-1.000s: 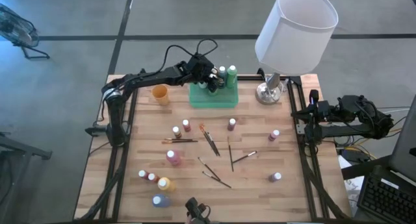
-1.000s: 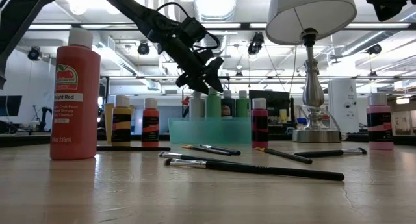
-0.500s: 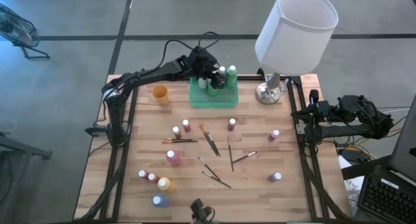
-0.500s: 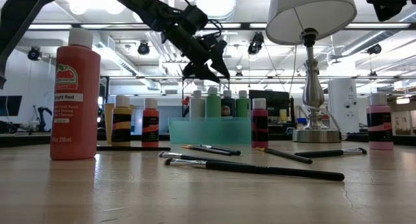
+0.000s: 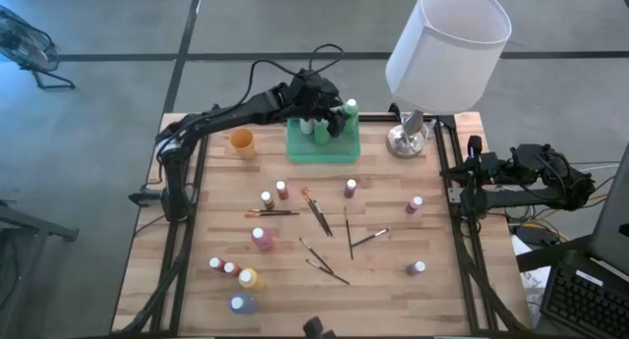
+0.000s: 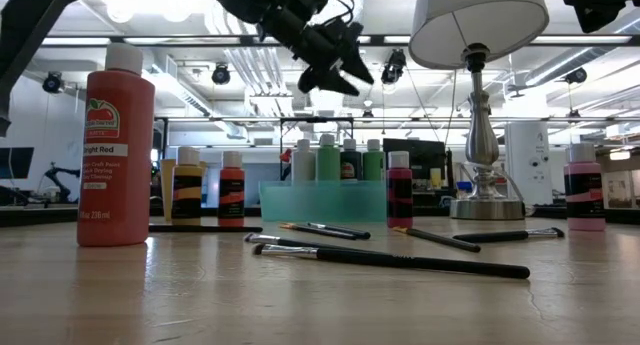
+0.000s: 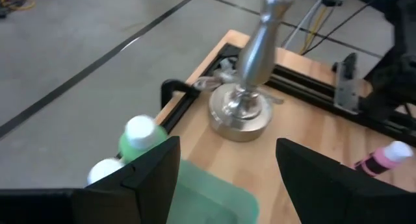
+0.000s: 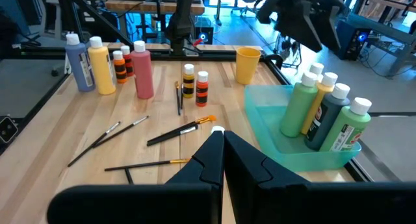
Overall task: Pick & Place Paint Supplies
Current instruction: Put the large red paint bottle into the green bin
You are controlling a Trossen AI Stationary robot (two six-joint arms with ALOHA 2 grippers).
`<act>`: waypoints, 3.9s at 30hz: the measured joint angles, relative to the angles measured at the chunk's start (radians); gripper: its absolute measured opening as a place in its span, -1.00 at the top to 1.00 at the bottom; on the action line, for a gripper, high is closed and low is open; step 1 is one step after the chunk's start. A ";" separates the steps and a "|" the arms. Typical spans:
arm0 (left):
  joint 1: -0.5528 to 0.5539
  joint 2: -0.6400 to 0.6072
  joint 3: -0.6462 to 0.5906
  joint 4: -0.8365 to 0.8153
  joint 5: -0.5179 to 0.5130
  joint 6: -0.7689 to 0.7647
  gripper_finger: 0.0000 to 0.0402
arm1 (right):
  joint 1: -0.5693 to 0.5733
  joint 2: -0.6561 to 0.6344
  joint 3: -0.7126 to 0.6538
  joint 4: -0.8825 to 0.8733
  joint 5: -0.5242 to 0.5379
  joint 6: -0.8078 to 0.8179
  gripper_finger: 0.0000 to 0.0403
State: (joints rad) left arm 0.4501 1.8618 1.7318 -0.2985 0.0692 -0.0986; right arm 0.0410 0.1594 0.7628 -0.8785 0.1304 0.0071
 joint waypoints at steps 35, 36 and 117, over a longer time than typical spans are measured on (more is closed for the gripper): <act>-0.269 -0.064 0.475 -0.953 -0.462 0.002 -0.29 | 0.000 0.000 0.000 0.000 0.000 0.000 0.96; -0.279 -0.069 0.474 -0.972 -0.477 -0.012 -0.29 | 0.000 0.000 0.000 0.000 0.000 0.000 0.96; -1.277 -0.227 0.125 -1.272 -0.765 -1.051 -0.29 | 0.000 0.000 0.000 0.000 0.000 0.000 0.96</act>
State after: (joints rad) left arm -0.8268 1.6352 1.8565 -1.5709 -0.6960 -1.1499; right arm 0.0414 0.1593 0.7627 -0.8787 0.1303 0.0067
